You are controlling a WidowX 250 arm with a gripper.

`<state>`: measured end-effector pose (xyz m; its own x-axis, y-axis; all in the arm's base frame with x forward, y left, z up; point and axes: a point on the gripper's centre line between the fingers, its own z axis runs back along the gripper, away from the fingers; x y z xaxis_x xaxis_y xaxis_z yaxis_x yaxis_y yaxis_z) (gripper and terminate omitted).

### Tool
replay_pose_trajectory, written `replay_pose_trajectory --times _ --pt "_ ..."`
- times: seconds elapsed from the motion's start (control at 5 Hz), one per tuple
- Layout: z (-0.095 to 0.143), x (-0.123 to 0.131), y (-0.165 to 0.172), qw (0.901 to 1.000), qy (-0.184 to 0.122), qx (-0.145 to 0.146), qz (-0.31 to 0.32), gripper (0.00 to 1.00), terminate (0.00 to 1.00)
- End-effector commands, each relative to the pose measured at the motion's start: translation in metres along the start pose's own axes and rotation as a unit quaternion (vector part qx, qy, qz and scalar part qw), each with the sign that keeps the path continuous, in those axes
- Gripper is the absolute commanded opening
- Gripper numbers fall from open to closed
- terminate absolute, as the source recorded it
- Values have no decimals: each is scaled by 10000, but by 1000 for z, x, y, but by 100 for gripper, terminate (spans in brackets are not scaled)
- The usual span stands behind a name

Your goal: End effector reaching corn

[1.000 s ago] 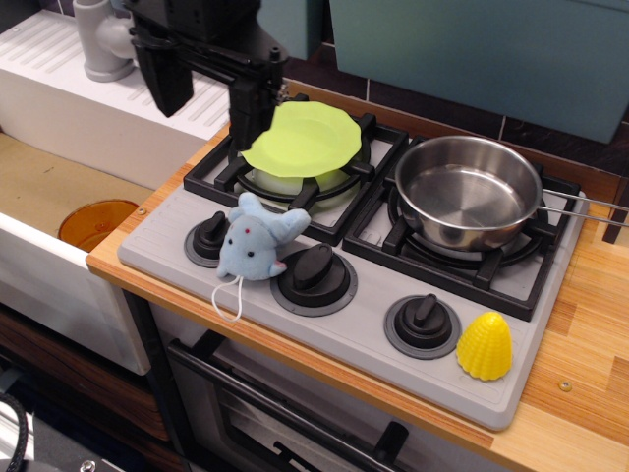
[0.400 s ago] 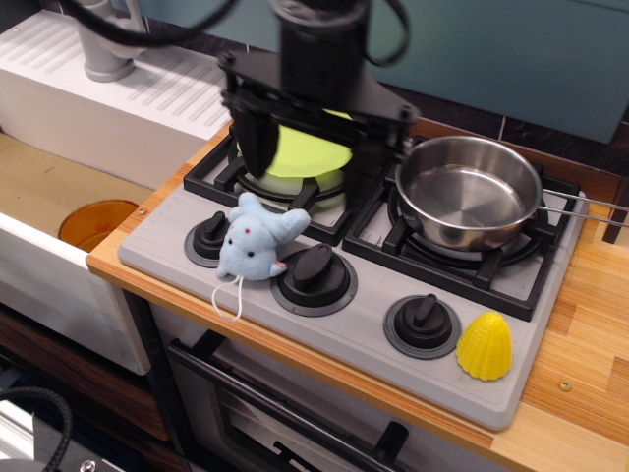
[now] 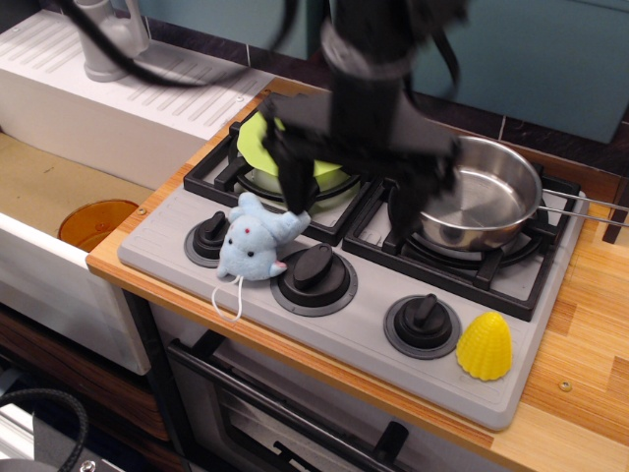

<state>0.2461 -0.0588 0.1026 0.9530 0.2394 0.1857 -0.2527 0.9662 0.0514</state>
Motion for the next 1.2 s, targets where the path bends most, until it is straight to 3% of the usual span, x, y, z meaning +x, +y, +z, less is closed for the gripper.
replay_pose_trajectory --times 0.0,0.4,1.0 --pt "1 -12 -42 9990 -150 -264 339 100 0" --pt "-11 -32 -77 9976 -373 -275 511 100 0" --pt "-46 -28 -90 9947 -815 -417 478 100 0"
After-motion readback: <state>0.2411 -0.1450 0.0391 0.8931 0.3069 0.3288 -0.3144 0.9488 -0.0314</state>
